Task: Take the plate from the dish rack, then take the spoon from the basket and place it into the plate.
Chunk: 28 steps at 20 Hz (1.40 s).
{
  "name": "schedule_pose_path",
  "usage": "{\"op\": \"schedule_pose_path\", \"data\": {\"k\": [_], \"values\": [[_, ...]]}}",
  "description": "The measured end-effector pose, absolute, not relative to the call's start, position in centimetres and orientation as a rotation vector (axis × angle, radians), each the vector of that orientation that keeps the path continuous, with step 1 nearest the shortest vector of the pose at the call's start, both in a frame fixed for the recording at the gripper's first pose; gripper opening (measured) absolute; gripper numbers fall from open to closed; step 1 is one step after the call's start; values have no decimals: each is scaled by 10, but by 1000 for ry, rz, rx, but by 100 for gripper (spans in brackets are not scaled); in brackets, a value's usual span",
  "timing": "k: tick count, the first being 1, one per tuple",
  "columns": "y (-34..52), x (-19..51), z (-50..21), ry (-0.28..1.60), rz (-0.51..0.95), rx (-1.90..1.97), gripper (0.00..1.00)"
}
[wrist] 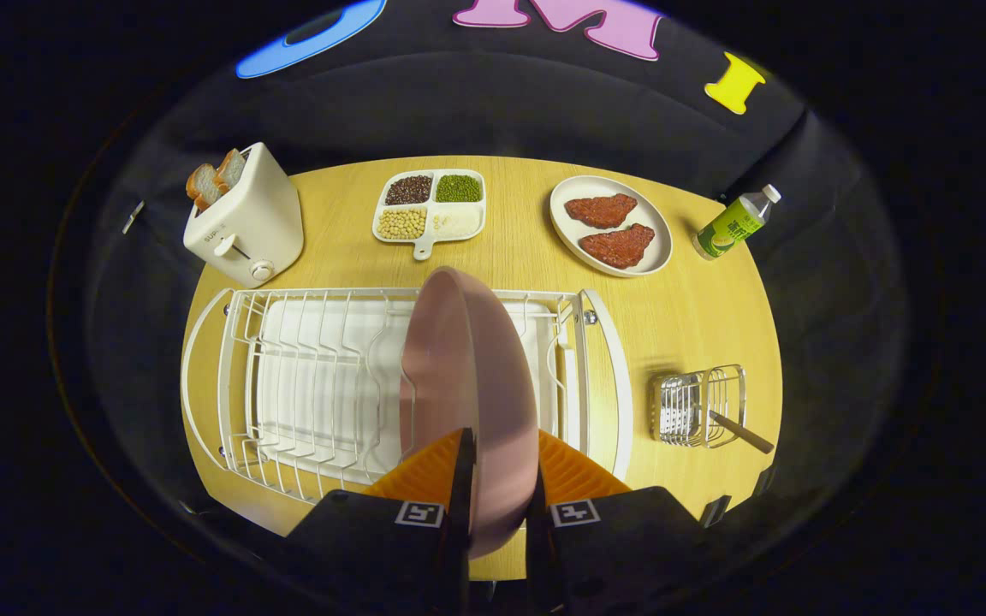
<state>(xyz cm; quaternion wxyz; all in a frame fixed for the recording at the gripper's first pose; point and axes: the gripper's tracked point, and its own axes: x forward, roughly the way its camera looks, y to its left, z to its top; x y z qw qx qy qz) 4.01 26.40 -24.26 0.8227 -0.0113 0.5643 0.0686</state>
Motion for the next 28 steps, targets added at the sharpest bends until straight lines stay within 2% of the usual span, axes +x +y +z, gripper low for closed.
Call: {"op": "schedule_pose_path", "data": {"k": [8,13,18,23,28], "values": [[243,70,-206,1075,170,-257,29],[240,66,-185,1028,228,-170,29],[239,37,-158,986,361,39,29],[207,-9,-147,962,404,120,29],[174,-73,-163,1021,432,214,28]]}}
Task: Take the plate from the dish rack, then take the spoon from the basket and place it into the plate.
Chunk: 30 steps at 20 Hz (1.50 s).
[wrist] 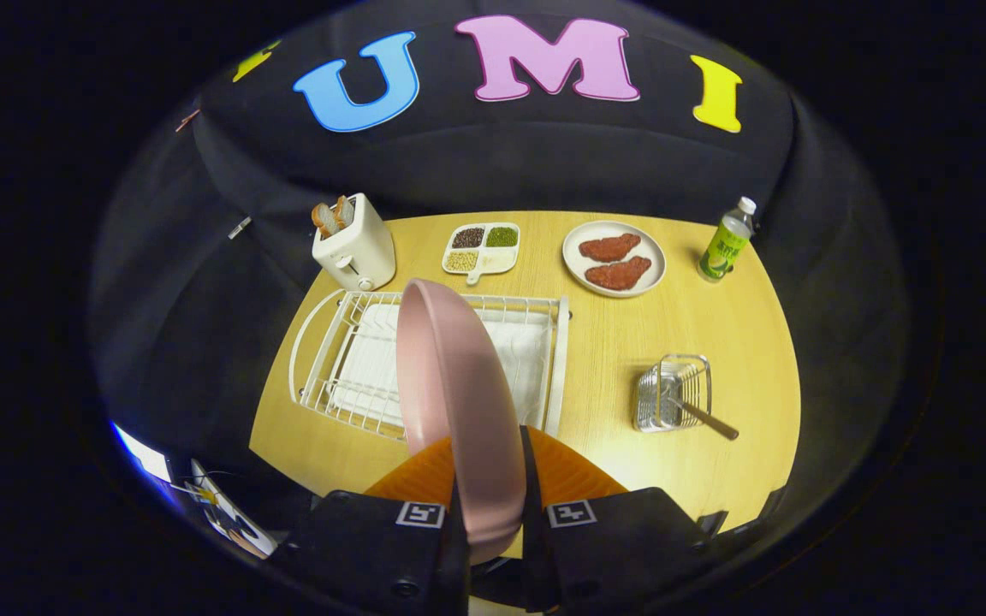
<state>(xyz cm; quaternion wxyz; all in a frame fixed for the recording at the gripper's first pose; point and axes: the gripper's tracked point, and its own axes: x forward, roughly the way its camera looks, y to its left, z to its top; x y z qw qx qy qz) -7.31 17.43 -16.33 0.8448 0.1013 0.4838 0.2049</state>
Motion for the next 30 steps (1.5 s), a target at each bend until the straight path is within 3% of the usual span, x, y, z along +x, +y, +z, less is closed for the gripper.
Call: {"op": "schedule_pose_path", "data": {"k": [10,30], "values": [[139,-194,-274,1281,338,481,28],[183,-196,-363,1362,367,746,32]]}}
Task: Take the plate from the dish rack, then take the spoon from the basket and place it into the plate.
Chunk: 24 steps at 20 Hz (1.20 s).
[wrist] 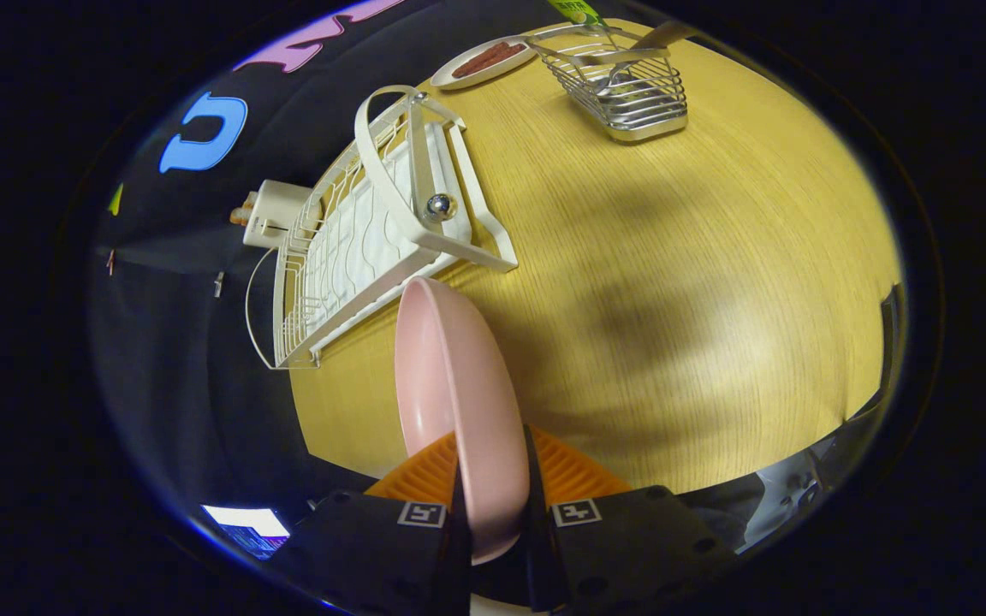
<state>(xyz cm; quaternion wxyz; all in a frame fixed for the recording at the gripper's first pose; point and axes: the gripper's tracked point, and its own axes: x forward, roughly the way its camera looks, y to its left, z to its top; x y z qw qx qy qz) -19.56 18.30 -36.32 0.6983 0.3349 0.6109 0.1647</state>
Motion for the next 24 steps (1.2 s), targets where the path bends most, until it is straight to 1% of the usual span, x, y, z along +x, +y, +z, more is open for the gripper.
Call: {"op": "schedule_pose_path", "data": {"k": [1,2,3,4,6,7,9,10,11,14,20,24], "values": [[180,-196,-368,1362,361,723,33],[178,-197,-372,1363,358,702,37],[174,-198,-374,1364,353,681,43],[170,-198,-377,1354,343,655,45],[158,-195,-377,1320,333,609,67],[153,-192,-375,1305,329,601,87],[141,-187,-371,1275,313,590,89],[134,-184,-369,1257,303,576,92],[125,-181,-364,1237,297,558,98],[97,-168,-348,1153,274,501,98],[30,-127,-287,890,191,451,97],[-16,-97,-271,810,154,371,96]]}}
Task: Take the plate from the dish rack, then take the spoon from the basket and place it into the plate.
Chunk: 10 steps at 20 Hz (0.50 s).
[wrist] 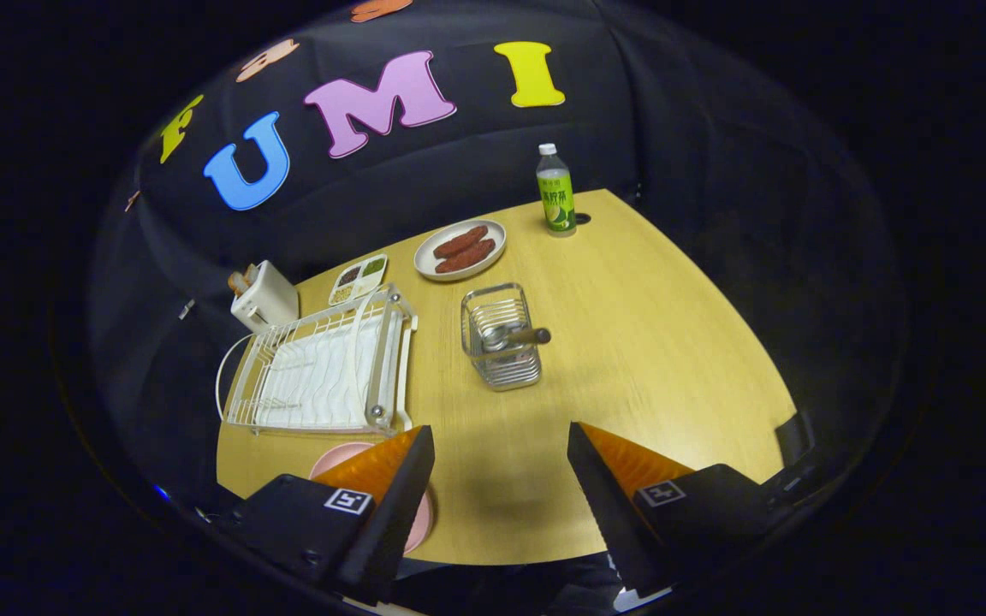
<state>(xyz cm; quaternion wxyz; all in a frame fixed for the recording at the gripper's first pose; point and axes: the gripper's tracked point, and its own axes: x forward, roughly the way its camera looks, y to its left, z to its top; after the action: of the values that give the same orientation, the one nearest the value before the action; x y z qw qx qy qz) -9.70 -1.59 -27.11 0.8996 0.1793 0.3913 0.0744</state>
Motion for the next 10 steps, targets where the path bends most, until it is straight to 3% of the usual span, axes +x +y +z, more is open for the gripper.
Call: {"op": "schedule_pose_path", "data": {"k": [5,10], "values": [[-35,-54,-285,821,188,343,84],[-23,-25,-298,838,267,301,61]]}}
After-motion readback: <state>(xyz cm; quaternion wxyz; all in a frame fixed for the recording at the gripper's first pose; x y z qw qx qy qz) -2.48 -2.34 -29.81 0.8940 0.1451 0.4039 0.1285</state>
